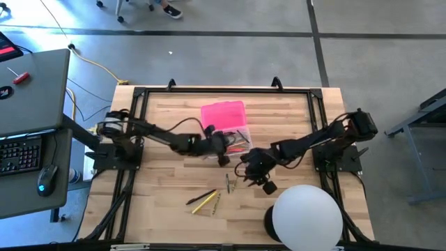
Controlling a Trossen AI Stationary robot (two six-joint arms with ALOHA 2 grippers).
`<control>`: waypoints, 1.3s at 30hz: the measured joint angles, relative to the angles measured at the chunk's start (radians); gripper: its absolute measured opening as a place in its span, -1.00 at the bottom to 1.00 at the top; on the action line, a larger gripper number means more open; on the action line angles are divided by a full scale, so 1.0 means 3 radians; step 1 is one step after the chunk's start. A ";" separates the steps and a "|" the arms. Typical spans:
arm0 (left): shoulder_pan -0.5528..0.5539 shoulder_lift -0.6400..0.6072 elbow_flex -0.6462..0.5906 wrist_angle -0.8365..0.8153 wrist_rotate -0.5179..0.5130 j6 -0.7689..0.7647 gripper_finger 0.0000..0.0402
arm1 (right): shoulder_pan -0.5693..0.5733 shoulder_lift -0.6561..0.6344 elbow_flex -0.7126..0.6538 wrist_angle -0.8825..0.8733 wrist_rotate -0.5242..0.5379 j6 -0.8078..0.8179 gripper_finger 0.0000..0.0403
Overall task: Pick & place school supplies into a supply box
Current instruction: Put the blue pencil into the pink supply box, then put the black pen into the pink supply box
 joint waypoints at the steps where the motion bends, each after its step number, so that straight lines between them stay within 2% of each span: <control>1: 0.0081 0.0076 0.0002 0.0121 0.0115 0.0049 -0.55 | 0.0023 0.0000 0.0000 -0.0086 -0.0012 -0.0001 -0.49; 4: 0.0256 0.0324 0.0004 0.0464 0.0379 0.0256 -0.55 | 0.0072 0.0000 0.0000 -0.0215 0.0042 -0.0002 -0.49; 8: 0.0356 0.0482 0.0006 0.0840 0.0370 0.0491 -0.54 | 0.0063 0.0000 0.0000 -0.0213 0.0044 -0.0002 -0.49; 15: 0.0408 0.0508 0.0006 0.0871 0.0327 0.0590 -0.15 | 0.0061 0.0000 0.0000 -0.0215 0.0052 -0.0076 -0.49; 20: 0.0389 0.0481 0.0006 0.0856 0.0352 0.0572 0.02 | 0.0061 0.0000 0.0000 -0.0216 0.0055 -0.0085 -0.49; 23: 0.0350 0.0297 0.0004 0.0851 0.0389 0.0583 0.05 | 0.0061 0.0000 0.0000 -0.0216 0.0057 -0.0087 -0.49; 28: 0.0272 -0.0182 0.0007 0.0710 0.0160 0.0858 0.00 | 0.0061 0.0000 0.0000 -0.0220 0.0059 -0.0088 -0.49; 34: 0.0033 -0.0919 0.0011 -0.0020 0.0085 0.0809 -0.05 | 0.0061 0.0000 0.0000 -0.0259 0.0076 -0.0088 -0.49; 39: -0.0380 -0.1305 0.0009 -0.0703 -0.0017 0.0326 -0.05 | 0.0061 0.0000 0.0000 -0.0269 0.0341 -0.0090 -0.49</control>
